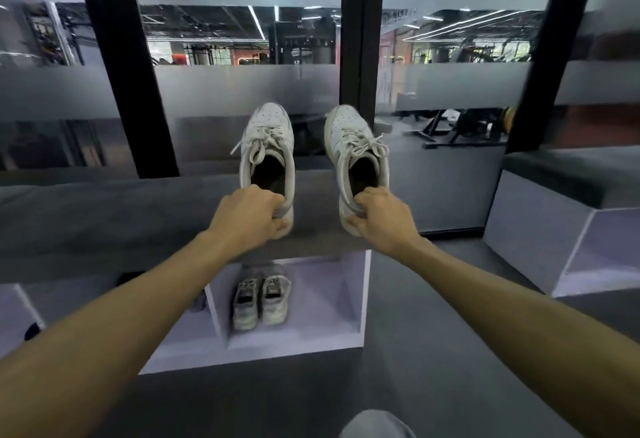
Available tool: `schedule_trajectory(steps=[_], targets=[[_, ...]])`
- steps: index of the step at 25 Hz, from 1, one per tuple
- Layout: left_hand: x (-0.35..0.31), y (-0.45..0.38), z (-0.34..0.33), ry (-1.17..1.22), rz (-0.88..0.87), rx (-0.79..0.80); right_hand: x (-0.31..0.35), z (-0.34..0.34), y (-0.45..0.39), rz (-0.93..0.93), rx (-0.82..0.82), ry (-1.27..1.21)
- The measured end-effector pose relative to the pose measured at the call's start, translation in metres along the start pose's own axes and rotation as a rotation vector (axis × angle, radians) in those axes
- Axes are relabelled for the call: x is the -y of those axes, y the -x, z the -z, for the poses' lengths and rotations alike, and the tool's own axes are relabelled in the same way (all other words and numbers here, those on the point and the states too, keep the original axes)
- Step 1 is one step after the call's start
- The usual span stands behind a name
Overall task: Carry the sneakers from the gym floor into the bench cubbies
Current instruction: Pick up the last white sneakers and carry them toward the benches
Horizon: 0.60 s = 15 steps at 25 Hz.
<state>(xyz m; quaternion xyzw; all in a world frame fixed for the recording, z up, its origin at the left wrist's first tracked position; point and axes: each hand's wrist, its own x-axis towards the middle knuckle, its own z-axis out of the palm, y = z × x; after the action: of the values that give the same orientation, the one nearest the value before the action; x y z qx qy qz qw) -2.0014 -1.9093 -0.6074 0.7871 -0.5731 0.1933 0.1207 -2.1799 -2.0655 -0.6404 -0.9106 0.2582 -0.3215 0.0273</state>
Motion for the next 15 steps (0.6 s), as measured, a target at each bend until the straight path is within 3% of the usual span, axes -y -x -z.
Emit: schedule_trajectory(steps=[6, 15], targets=[[-0.005, 0.075, -0.106, 0.094, -0.039, 0.105, -0.009, -0.084, 0.097, -0.094, 0.109, 0.020], [-0.016, 0.159, -0.200, 0.158, -0.031, 0.309, -0.007, -0.155, 0.200, -0.263, 0.311, 0.028]])
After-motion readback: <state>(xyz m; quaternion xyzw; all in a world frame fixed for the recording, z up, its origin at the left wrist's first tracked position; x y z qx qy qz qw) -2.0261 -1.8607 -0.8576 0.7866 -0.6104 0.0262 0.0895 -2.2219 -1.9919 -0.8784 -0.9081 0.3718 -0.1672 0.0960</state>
